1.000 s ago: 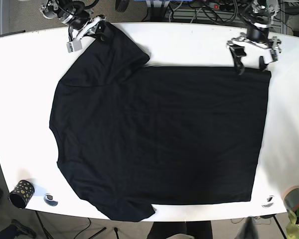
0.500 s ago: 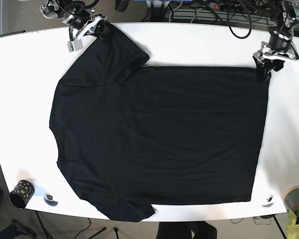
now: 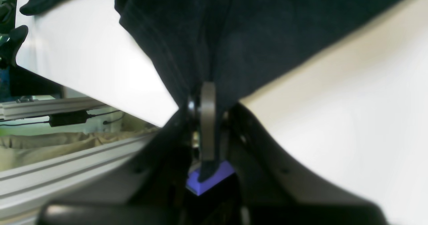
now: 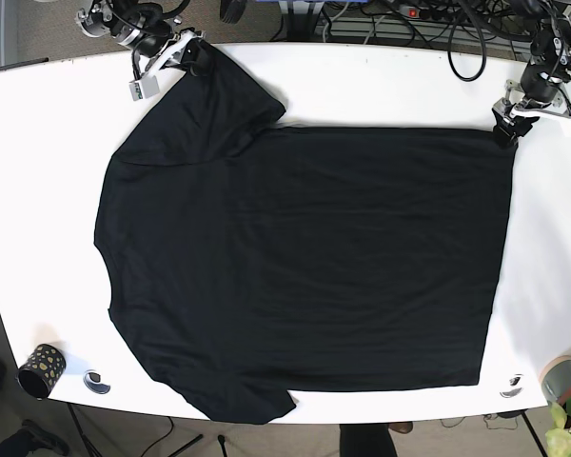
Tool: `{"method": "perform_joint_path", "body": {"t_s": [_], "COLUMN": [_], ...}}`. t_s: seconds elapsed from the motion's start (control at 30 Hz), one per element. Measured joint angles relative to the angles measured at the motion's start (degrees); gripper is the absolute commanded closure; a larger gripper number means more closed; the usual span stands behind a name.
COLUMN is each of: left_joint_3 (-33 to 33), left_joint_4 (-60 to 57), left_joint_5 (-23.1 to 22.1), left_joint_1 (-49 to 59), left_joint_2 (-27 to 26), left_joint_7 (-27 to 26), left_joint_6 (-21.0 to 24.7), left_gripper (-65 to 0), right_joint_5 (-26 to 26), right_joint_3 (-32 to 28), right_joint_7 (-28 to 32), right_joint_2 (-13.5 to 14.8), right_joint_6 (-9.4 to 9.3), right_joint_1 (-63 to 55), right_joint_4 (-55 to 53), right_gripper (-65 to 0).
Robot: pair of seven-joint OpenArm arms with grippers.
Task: Fold the T-shirt properly
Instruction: 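Grasp the shirt edge with both grippers and pull it taut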
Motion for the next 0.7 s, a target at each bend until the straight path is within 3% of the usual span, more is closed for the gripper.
{"method": "perform_joint_path", "body": {"t_s": [0.27,0.33,0.6,0.7], "left_joint_3": [0.00,0.92,4.37,4.24], "left_joint_4": [-4.66,-5.27,-5.92,-6.14], "left_joint_5": [-0.46,-0.50,-0.31,-0.20], "left_joint_1": [-4.68,-5.14,-6.78,-6.29], "left_joint_2": [-1.03,-1.86,-2.34,-2.49], "left_joint_7": [0.98,1.60,3.19,3.19], "left_joint_6": [-0.50,-0.48,-0.33,-0.15], "left_gripper": [-44.4,-39.7,-11.0,-3.8], "right_joint_5": [-0.02,-0.09,-0.22,-0.22], "right_joint_3": [0.07,0.04,0.04,0.13], "right_joint_7": [-0.42,-0.42,-0.42,-0.42], "right_joint_2": [-0.02,0.00,0.00,0.02], "right_joint_6": [0.00,0.00,0.00,0.00], "right_joint_1": [0.59,0.72,0.79,0.85], "right_joint_4": [-0.02,-0.02,-0.02,-0.02], "right_gripper": [0.0,0.0,0.0,0.0]}}
